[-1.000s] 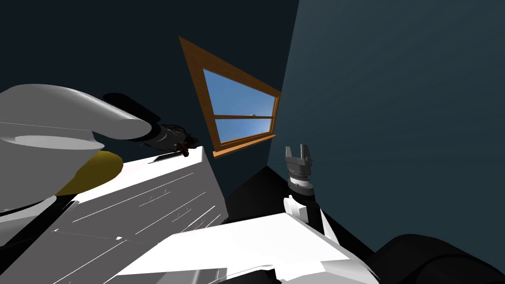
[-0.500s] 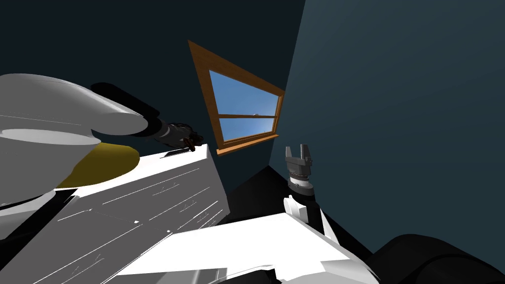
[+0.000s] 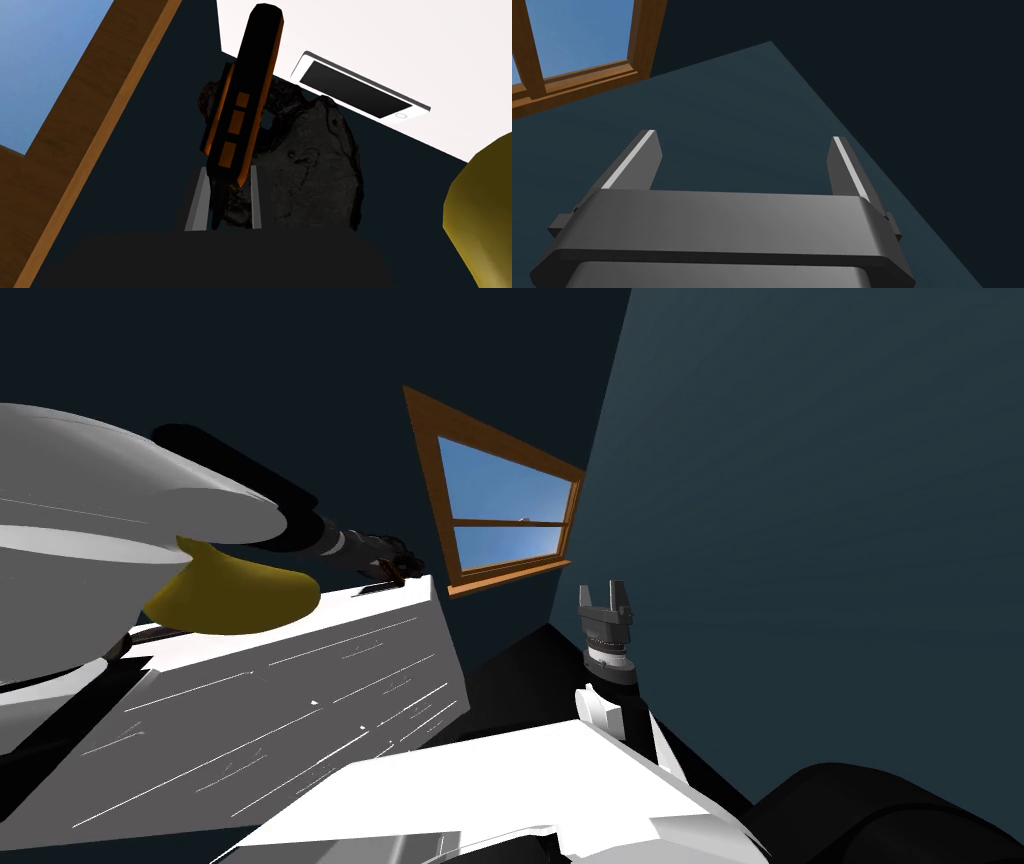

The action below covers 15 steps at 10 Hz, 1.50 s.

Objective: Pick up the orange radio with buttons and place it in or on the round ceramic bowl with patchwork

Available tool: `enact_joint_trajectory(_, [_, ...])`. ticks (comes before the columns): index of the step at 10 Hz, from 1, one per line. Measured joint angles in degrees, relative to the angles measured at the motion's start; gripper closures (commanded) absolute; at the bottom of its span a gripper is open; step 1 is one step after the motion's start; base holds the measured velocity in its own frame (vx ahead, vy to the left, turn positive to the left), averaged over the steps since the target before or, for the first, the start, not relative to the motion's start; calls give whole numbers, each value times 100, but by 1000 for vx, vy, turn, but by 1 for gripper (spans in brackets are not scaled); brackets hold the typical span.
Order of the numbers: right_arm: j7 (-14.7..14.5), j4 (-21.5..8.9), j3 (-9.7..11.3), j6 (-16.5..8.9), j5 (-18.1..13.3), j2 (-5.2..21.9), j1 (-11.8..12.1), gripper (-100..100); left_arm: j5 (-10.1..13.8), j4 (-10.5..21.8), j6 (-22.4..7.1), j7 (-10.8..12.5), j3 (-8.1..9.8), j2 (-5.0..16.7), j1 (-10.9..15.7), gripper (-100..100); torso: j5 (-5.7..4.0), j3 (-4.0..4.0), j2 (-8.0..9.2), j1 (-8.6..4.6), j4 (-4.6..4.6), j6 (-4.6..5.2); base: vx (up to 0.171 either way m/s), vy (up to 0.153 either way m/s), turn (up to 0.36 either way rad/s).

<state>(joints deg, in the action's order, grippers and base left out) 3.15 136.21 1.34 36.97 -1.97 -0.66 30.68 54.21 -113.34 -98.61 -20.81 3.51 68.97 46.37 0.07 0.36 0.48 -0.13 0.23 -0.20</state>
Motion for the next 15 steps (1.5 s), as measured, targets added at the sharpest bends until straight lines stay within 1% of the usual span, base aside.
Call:
enact_joint_trajectory(3, [0,0,0,0,0,0,0,0,378,140,-9,3,-74,124,314,100,7,2,2,21,1,-4,-79,33,116])
enact_joint_trajectory(7, [0,0,-1,0,0,1,0,0,864,339,17,-82,-55,390,578,100,15,8,10,58,5,-7,-89,96,100])
enact_joint_trajectory(8, [0,0,-1,0,0,1,0,0,994,367,14,-108,-21,485,627,100,16,7,9,62,4,-9,-70,111,91])
enact_joint_trajectory(12, [0,0,-1,0,0,2,0,0,1429,392,40,-228,194,898,635,100,18,-7,-13,75,-2,-6,-31,147,59])
enact_joint_trajectory(13, [0,0,-1,0,0,2,0,0,1537,374,41,-260,284,1018,600,100,18,-9,-16,75,-3,-6,-33,177,47])
enact_joint_trajectory(14, [0,0,-1,0,0,2,0,0,1622,391,40,-300,326,1125,612,100,19,-8,-14,82,-4,-5,-22,199,26])
enact_joint_trajectory(15, [0,0,-2,0,0,2,0,0,1736,376,16,-338,433,1257,575,100,21,-8,-15,90,-3,-6,29,180,18])
